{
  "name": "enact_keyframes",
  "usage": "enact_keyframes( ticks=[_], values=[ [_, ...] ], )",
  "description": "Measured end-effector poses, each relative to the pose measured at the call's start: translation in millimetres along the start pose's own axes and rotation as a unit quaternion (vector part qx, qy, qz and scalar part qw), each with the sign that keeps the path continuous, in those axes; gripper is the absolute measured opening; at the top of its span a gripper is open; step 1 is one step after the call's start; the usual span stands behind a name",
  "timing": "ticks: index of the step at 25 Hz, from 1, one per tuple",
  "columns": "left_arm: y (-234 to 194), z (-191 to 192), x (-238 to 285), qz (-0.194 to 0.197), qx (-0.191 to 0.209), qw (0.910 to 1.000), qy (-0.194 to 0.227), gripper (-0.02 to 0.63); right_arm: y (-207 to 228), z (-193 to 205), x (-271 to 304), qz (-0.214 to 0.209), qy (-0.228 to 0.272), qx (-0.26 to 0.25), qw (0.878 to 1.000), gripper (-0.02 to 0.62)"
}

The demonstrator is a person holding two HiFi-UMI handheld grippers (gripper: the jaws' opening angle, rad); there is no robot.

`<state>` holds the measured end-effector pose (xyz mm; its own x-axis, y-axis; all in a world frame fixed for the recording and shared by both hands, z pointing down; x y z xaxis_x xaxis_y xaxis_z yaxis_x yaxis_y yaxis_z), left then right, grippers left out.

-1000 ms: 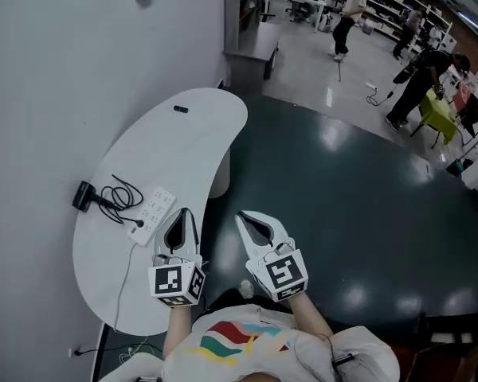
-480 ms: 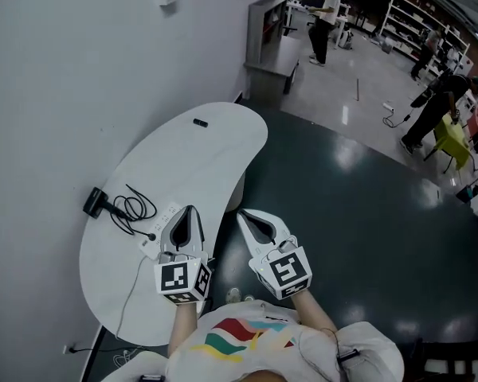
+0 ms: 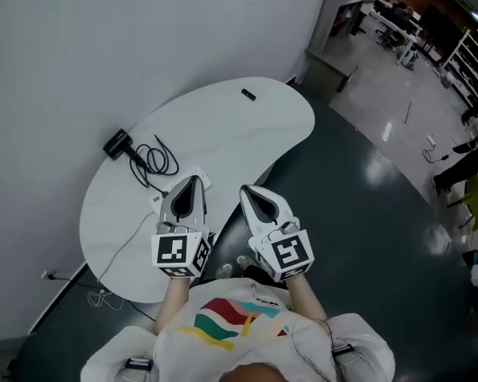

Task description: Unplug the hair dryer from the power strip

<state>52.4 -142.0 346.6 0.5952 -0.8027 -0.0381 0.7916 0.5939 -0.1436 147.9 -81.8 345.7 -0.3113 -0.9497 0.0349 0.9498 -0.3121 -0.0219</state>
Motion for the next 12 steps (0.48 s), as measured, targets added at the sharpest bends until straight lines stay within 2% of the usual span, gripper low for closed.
enact_keyframes(
  ticks=[4, 8, 12],
  values=[
    [-22, -8, -6, -0.070, 0.000, 0.9975, 0.011, 0.000, 3, -4, 32, -0.070, 0.010, 0.024, 0.997, 0.011],
    [-53, -6, -18, -0.133, -0.005, 0.9911, 0.013, 0.000, -7, -14, 59, -0.125, 0.016, 0.003, 0.992, 0.011],
    [-76, 0, -31, -0.174, -0.008, 0.9847, 0.010, 0.000, -18, -10, 78, -0.168, 0.007, -0.008, 0.986, 0.011]
  ],
)
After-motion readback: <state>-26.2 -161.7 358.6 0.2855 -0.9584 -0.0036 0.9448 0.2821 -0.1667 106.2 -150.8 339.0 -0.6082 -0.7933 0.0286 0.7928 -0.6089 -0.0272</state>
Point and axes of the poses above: the fingertips, and each gripper's own axes: x forward along the fingers, y to its right, z out of its underside, the point moved 1 cm from there along -x, backward along the fingers, and after that the axes turned 1 degree about y, right-handed, at the moved point
